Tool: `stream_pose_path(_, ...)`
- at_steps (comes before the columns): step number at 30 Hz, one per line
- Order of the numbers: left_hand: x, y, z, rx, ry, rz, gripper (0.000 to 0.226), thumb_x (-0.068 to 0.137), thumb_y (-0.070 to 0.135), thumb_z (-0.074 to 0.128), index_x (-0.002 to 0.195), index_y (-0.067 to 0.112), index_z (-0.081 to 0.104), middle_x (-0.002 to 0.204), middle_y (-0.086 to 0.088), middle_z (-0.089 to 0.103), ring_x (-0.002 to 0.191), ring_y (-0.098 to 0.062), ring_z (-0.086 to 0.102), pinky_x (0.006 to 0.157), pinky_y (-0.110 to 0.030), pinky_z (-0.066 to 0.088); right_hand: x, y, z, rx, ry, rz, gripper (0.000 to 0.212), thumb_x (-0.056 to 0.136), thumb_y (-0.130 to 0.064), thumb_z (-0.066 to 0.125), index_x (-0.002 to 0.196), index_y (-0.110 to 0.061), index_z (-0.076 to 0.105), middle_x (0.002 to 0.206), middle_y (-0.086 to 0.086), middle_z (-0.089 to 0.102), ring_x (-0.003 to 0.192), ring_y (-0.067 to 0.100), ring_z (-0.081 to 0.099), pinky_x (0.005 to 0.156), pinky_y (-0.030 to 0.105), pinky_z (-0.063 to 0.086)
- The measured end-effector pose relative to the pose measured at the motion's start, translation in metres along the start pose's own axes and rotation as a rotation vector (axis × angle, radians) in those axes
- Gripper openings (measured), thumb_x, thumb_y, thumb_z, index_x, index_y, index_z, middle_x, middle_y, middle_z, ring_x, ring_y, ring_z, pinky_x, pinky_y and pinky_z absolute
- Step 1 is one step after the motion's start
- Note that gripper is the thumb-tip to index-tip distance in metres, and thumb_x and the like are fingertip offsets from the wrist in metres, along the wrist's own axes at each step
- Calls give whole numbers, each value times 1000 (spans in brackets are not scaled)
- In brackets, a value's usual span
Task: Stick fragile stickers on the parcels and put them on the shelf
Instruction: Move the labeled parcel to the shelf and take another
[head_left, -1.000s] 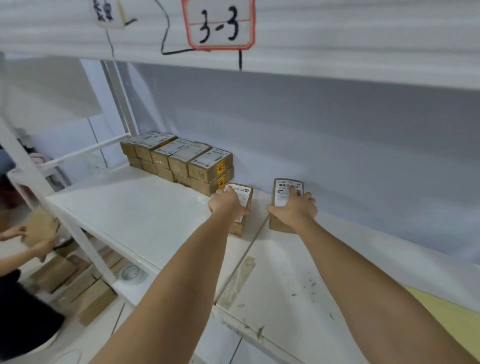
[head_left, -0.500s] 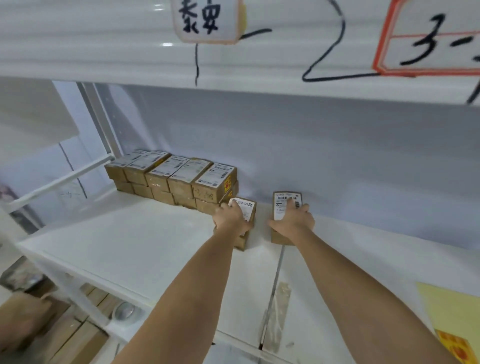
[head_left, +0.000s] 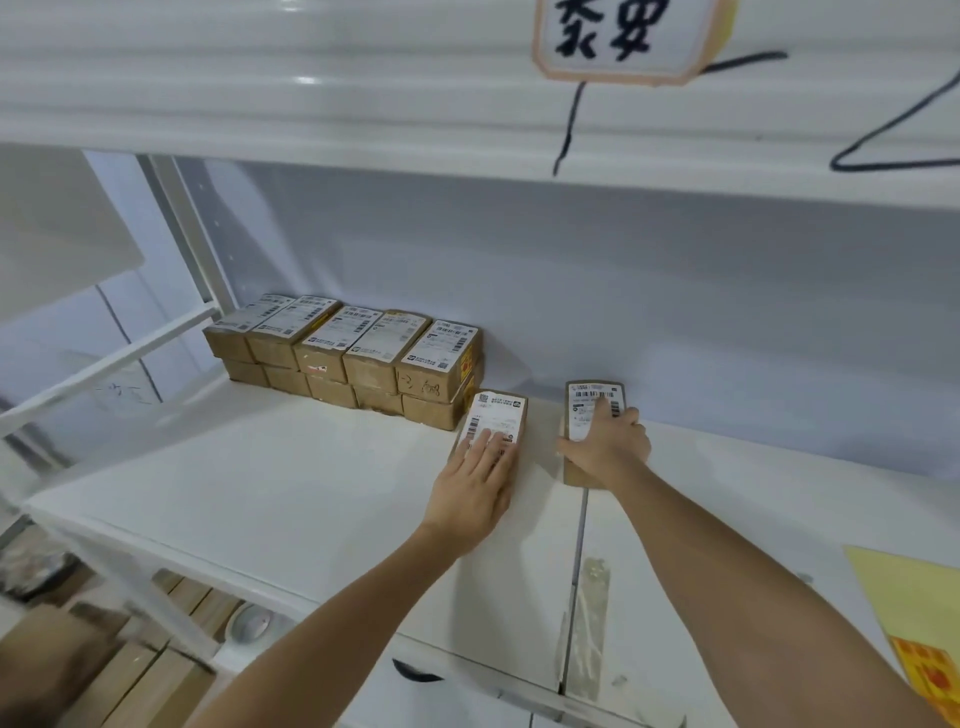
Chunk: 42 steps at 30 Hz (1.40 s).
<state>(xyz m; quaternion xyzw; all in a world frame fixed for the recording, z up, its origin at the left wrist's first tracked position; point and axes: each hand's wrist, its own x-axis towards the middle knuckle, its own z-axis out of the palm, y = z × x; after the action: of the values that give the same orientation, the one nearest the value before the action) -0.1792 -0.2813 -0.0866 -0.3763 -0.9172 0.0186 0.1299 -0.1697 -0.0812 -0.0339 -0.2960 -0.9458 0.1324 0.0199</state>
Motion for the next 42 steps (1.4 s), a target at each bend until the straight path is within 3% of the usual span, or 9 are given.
stream_pose_path(3, 5, -3, -1, -71, -98, -61, 54, 92, 39, 28, 135, 16, 51, 134, -8, 56, 126, -24, 50, 106, -38, 34, -1, 1, 1, -13, 5, -4, 87, 71, -65, 62, 137, -19, 29, 125, 15, 37, 111, 32, 48, 87, 34, 44)
stream_pose_path(7, 24, -12, -4, -104, -122, -41, 65, 92, 43, 5, 150, 17, 20, 156, -8, 21, 145, -24, 16, 117, -33, 4, 0, 5, -1, -20, -1, -14, 86, 71, -64, 62, 137, -19, 29, 125, 15, 37, 111, 32, 48, 87, 34, 43)
stream_pose_path(9, 33, -16, -3, -98, -99, -62, 56, 98, 39, 16, 149, 16, 20, 157, -8, 18, 145, -23, 12, 117, -35, 6, 0, 9, -3, -25, 0, -6, 87, 72, -64, 62, 138, -19, 28, 125, 15, 37, 111, 32, 47, 86, 34, 43)
stream_pose_path(13, 60, -22, -7, -200, -86, -124, 39, 97, 29, 36, 132, 11, 40, 144, -9, 37, 135, -24, 30, 111, -35, 25, 6, 11, -9, 37, -55, 36, 90, 75, -65, 57, 143, -19, 21, 127, 15, 37, 114, 31, 48, 89, 34, 43)
stream_pose_path(21, 87, -24, -16, -259, -148, -220, 38, 98, 29, 36, 131, 11, 36, 138, -6, 40, 128, -23, 37, 101, -40, 36, 7, 6, -14, 100, -60, 60, 89, 75, -64, 55, 144, -21, 20, 125, 13, 38, 110, 30, 52, 86, 33, 44)
stream_pose_path(27, 98, -31, -2, -240, -115, -188, 43, 94, 28, 40, 133, 9, 35, 138, -9, 41, 131, -24, 35, 110, -39, 28, -3, 17, -8, 145, -69, 49, 85, 72, -62, 59, 141, -25, 26, 124, 11, 39, 111, 31, 51, 88, 34, 43)
stream_pose_path(32, 103, -32, 2, -249, -83, -204, 43, 93, 30, 41, 130, 9, 39, 134, -10, 46, 125, -25, 42, 106, -38, 33, -14, 36, -7, 131, -37, 47, 84, 71, -61, 61, 138, -24, 28, 119, 10, 41, 108, 31, 52, 86, 35, 44)
stream_pose_path(36, 109, -14, -12, -172, -104, -222, 53, 92, 37, 44, 134, 4, 37, 139, -17, 41, 132, -31, 34, 111, -39, 25, -20, 41, -10, 138, -16, 48, 85, 72, -60, 60, 140, -23, 26, 121, 10, 40, 110, 31, 50, 88, 36, 43)
stream_pose_path(42, 97, 71, -38, -494, 34, 15, 53, 93, 39, 38, 137, 11, 41, 136, -13, 46, 123, -30, 44, 103, -35, 29, -37, 44, -14, 174, 61, 86, 73, 79, -52, 58, 136, -20, 26, 122, 10, 40, 112, 31, 49, 84, 34, 42)
